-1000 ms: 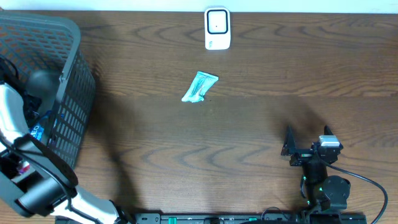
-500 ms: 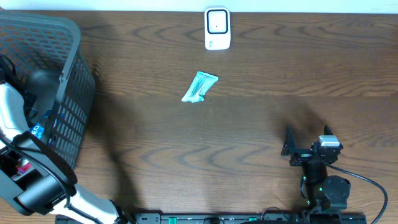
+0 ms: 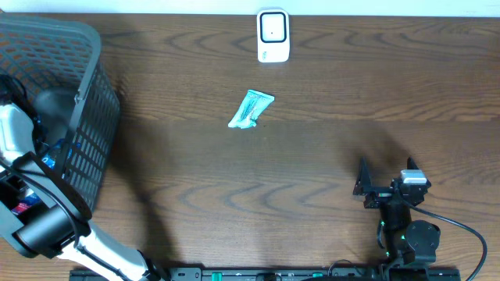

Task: Scan the item barcode
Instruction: 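Carry the orange bag to the scanner and drop it beside the green pack, then move the left gripper back into the basket and grasp the blue Oreo pack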

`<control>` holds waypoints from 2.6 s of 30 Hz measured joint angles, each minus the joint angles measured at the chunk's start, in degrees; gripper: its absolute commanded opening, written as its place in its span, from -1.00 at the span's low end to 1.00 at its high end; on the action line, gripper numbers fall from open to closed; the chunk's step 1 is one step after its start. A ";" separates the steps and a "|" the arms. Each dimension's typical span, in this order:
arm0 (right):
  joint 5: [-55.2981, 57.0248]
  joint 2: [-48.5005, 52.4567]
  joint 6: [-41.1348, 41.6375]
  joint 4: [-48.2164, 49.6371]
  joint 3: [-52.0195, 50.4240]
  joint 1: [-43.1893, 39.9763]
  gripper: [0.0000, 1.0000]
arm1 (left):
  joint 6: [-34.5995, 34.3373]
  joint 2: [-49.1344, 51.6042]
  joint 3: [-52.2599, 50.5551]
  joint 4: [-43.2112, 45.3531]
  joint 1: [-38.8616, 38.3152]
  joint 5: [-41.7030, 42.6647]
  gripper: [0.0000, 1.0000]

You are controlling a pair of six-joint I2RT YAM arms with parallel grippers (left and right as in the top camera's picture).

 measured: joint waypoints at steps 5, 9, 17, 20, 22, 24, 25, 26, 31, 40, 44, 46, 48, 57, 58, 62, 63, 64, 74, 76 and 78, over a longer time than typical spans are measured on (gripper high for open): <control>0.00 0.00 0.00 -0.02 0.00 -0.02 0.99 | 0.20 -1.03 -0.02 -0.61 0.04 1.53 -0.86; 0.00 0.00 0.00 0.00 0.00 0.00 0.99 | -0.24 -6.19 -0.35 -0.22 0.09 7.17 -0.86; 0.00 0.00 0.00 -0.02 0.00 -0.02 0.99 | -1.73 -25.20 -0.68 6.67 0.02 26.56 -0.86; 0.00 0.00 0.00 -0.02 0.00 0.00 0.99 | -1.90 -31.82 -0.68 11.37 -1.55 37.13 -0.85; 0.00 0.00 0.00 -0.02 0.00 0.00 0.99 | -1.95 -34.99 -0.68 13.11 -4.55 42.21 -0.85; 0.00 0.02 0.00 0.00 0.00 -0.02 0.98 | -1.95 -37.48 -0.68 13.51 -9.33 45.31 -0.85; 0.00 0.02 0.00 0.00 0.00 0.00 0.98 | -1.92 -38.38 -0.68 13.55 -11.78 46.18 -0.86; 0.00 0.00 0.00 0.00 0.00 -0.02 0.98 | -1.92 -39.36 -0.68 13.55 -15.80 47.01 -0.86; 0.00 0.00 0.00 0.00 0.00 -0.02 0.98 | 0.28 -40.39 -0.68 13.35 -31.10 46.01 -0.86; 0.00 0.00 0.00 0.00 0.00 0.00 0.98 | 9.40 -31.65 -0.68 11.13 -54.97 37.79 -0.86; 0.00 0.00 0.00 0.00 0.00 0.00 0.99 | 12.87 -22.84 -0.68 10.62 -61.40 34.16 -0.85; 0.00 0.00 0.00 0.00 0.00 -0.02 0.99 | 14.08 -18.71 -0.70 10.60 -63.39 33.31 -0.85; 0.00 0.00 0.00 -0.02 0.00 -0.02 0.99 | 15.34 -14.47 -0.68 10.99 -65.11 32.74 -0.85; 0.00 0.00 0.00 -0.02 0.00 0.00 0.98 | 17.66 0.66 -0.76 12.52 -67.80 31.93 0.00; 0.00 0.00 0.00 0.00 0.00 -0.02 0.99 | 17.53 1.07 -0.76 12.57 -67.80 31.87 0.16; 0.00 0.00 0.00 0.00 0.00 -0.02 0.99 | 17.99 0.87 -0.76 13.05 -67.76 31.71 0.51; 0.00 0.00 0.00 -0.02 0.00 0.00 0.99 | 17.92 0.74 -0.76 13.05 -67.71 31.67 0.52; 0.00 0.00 0.00 -0.02 0.00 0.00 0.98 | 18.01 0.28 -0.76 13.03 -67.49 31.69 0.52; 0.00 0.00 0.00 0.00 0.00 -0.02 0.99 | 18.01 -17.11 -0.74 11.43 -58.60 31.69 0.53; 0.00 0.00 0.00 -0.02 0.00 0.00 0.98 | 17.99 -22.40 -0.70 10.78 -54.77 31.69 0.53; 0.00 0.00 0.00 0.00 0.00 -0.02 0.98 | 17.94 -27.36 -0.61 9.97 -50.16 31.69 0.54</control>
